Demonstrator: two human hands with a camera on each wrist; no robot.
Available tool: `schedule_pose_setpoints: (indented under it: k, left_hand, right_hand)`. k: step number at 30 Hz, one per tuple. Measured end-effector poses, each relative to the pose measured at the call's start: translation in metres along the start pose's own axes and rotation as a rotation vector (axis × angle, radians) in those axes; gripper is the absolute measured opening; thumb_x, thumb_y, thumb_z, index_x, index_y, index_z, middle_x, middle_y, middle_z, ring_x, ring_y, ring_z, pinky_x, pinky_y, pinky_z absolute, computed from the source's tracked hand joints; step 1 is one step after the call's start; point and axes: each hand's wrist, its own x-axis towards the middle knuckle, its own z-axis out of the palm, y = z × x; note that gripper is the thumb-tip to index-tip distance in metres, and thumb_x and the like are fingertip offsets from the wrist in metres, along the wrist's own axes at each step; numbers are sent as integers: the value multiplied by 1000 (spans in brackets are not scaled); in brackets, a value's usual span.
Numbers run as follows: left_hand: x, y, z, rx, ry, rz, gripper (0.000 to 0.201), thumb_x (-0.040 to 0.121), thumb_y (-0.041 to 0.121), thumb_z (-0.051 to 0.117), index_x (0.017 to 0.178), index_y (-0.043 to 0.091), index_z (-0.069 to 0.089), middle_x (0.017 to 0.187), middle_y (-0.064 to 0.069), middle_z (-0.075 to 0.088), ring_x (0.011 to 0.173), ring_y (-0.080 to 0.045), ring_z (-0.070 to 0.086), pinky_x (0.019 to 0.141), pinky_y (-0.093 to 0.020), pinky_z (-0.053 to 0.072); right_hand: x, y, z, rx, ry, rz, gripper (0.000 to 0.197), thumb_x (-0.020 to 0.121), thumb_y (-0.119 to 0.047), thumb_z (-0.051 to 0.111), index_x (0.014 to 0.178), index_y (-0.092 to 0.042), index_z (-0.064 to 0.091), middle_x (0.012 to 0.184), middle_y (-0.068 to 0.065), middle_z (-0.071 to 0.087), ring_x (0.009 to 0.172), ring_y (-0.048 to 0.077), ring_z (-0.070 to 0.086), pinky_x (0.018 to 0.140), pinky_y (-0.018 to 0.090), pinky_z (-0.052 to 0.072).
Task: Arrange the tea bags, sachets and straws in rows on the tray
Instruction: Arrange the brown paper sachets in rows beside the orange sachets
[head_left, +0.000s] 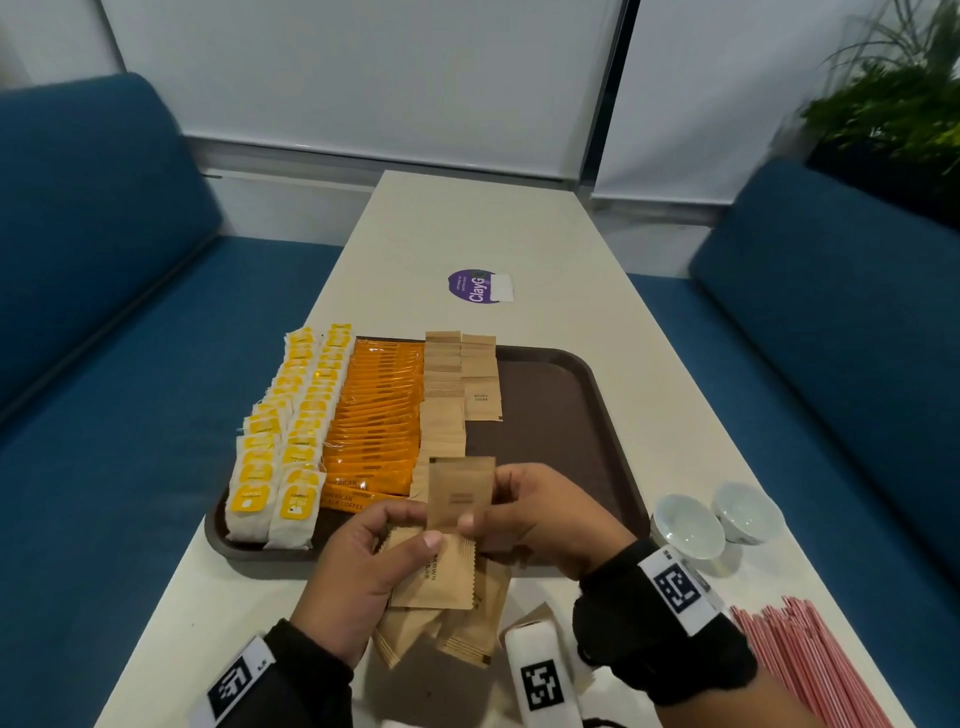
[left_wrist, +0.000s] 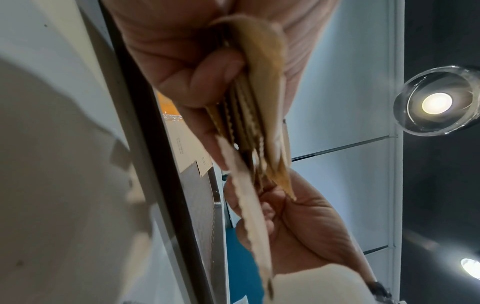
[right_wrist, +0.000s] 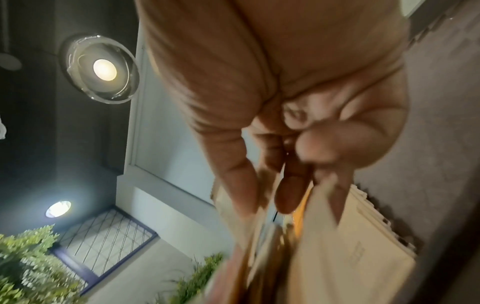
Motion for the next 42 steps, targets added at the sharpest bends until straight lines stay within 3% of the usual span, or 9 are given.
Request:
schedule_pose_setpoints:
  k: [5, 11, 14, 17, 24, 28, 31, 37, 42]
  left_hand:
    - [3, -2, -12, 7, 54, -22, 68, 21, 50, 89, 81, 22, 75, 103, -8, 70, 95, -27, 65, 76, -38, 52]
    - [0, -2, -13, -1, 43, -51, 35, 47, 25, 90, 78, 19, 74, 101, -11, 70, 88, -27, 67, 70, -36, 53]
    - [-4, -1, -13, 9, 31, -60, 49, 34, 34, 92, 77, 20, 74, 97, -9, 71, 83, -25, 67, 67, -34, 52]
    - [-3, -3, -17, 28, 43, -48, 72, 14, 52, 89, 78, 23, 75, 95, -7, 72, 87, -26, 66, 72, -35, 51]
    - [-1, -5, -24, 14, 46, -58, 70, 15, 49, 89, 77, 22, 75, 91, -5, 73, 83, -22, 68, 70, -34, 52]
    - [-1, -5, -25, 27, 36, -67, 62, 21, 41, 90, 77, 21, 74, 91, -6, 73, 79, -22, 69, 64, -32, 53]
    - [-1, -4, -24, -6, 49, -74, 31, 50, 16, 89, 77, 15, 74, 93, -11, 72, 78, -25, 69, 63, -34, 53]
    - [-2, -2, -19, 19, 63, -65, 32, 49, 17, 86, 79, 22, 75, 96, -9, 71, 89, -28, 66, 71, -37, 52]
    - [-7, -2, -14, -4, 30, -72, 36, 49, 10, 88, 82, 15, 74, 96, -7, 72, 83, -24, 69, 61, -29, 54]
  right_hand:
    - [7, -29, -30, 6, 278, -101, 13, 85, -1, 61, 86, -7, 49, 78, 6, 71, 61, 15, 68, 41, 19, 44]
    - [50, -52, -72, -27, 507, -120, 13, 87, -10, 60, 75, -12, 56, 78, 5, 64, 57, 12, 50, 44, 22, 38]
    - [75, -53, -82, 11, 474, -52, 5, 91, -7, 50, 88, -7, 54, 89, 11, 66, 68, 20, 64, 44, 26, 45]
    - [99, -47, -89, -353, 446, 54, 9, 89, -8, 51, 87, -10, 60, 82, 9, 65, 61, 20, 60, 48, 26, 46]
    - [139, -37, -81, -422, 345, 145, 9, 89, -9, 62, 97, -6, 60, 96, 12, 68, 60, 12, 54, 48, 18, 45]
    - [161, -39, -76, -389, 367, 167, 12, 86, -9, 66, 85, -9, 54, 108, 17, 68, 82, 24, 62, 72, 30, 53]
    - [174, -37, -76, -492, 379, 206, 24, 84, -18, 70, 97, -1, 61, 102, 14, 71, 95, 27, 69, 89, 39, 54]
    - [182, -38, -74, -544, 421, 306, 22, 80, -20, 75, 90, -7, 60, 68, 4, 67, 54, 15, 58, 62, 28, 54]
    - [173, -37, -77, -556, 409, 256, 19, 79, -21, 75, 81, -8, 62, 62, 4, 66, 54, 16, 59, 57, 29, 53]
